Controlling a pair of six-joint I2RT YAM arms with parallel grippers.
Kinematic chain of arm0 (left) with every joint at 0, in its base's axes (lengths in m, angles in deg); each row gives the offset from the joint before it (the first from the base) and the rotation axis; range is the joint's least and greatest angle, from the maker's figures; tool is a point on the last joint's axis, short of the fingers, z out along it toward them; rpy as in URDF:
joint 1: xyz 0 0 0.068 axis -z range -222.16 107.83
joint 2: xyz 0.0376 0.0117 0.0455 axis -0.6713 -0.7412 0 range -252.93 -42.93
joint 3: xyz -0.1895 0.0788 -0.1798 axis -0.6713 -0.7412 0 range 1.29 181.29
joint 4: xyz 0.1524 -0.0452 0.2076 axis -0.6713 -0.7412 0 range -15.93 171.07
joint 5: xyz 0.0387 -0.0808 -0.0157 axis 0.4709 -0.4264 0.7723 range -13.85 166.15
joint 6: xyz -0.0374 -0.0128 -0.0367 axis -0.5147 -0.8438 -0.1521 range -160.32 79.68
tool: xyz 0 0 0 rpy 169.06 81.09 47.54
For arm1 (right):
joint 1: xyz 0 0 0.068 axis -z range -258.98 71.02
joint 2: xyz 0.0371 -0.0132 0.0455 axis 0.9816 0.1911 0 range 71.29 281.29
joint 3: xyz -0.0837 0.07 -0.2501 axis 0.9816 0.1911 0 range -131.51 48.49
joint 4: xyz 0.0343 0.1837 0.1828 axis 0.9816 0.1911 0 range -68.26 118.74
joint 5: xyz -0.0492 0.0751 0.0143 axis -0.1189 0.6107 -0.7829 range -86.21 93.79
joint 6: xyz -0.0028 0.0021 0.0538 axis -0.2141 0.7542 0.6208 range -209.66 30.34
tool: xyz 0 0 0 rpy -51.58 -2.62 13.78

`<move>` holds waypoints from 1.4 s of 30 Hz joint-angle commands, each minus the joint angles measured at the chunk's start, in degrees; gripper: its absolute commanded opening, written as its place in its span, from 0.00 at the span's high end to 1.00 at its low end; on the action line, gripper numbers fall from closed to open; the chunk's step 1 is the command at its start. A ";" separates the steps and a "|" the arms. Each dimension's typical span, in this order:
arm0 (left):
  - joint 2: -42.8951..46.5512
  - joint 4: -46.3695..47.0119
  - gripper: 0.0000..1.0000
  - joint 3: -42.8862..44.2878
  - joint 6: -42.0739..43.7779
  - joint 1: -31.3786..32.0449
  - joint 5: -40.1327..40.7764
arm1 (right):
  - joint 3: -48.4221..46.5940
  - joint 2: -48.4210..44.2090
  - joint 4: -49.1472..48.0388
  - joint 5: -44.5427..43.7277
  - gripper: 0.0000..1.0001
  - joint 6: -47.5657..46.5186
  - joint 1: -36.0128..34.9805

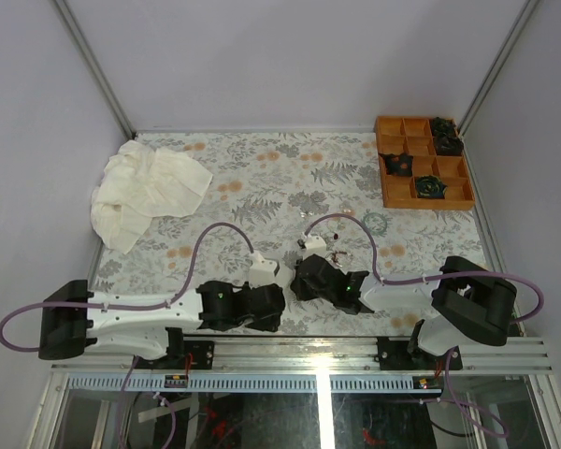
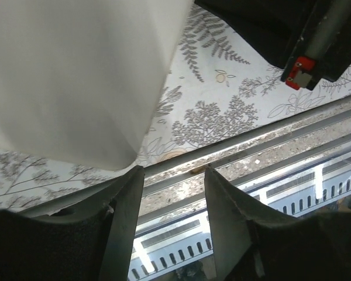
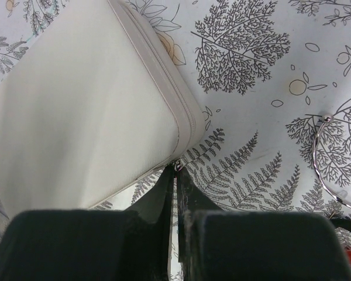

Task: Organize the mixed jewelry
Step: Close the jewelry box at the center of the board.

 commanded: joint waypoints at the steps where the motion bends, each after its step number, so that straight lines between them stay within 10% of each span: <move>1: -3.41 9.65 0.55 -1.13 0.67 0.51 -2.73 | -2.70 0.18 -0.37 -2.21 1.00 0.34 -0.50; 27: -0.20 15.66 0.56 -10.31 8.79 -19.95 1.57 | 1.43 0.61 -7.25 1.82 1.00 -0.28 -2.41; 42: 0.42 11.72 0.48 -0.13 11.35 -15.88 -1.26 | 1.14 0.81 -6.96 -0.38 1.00 1.08 -2.90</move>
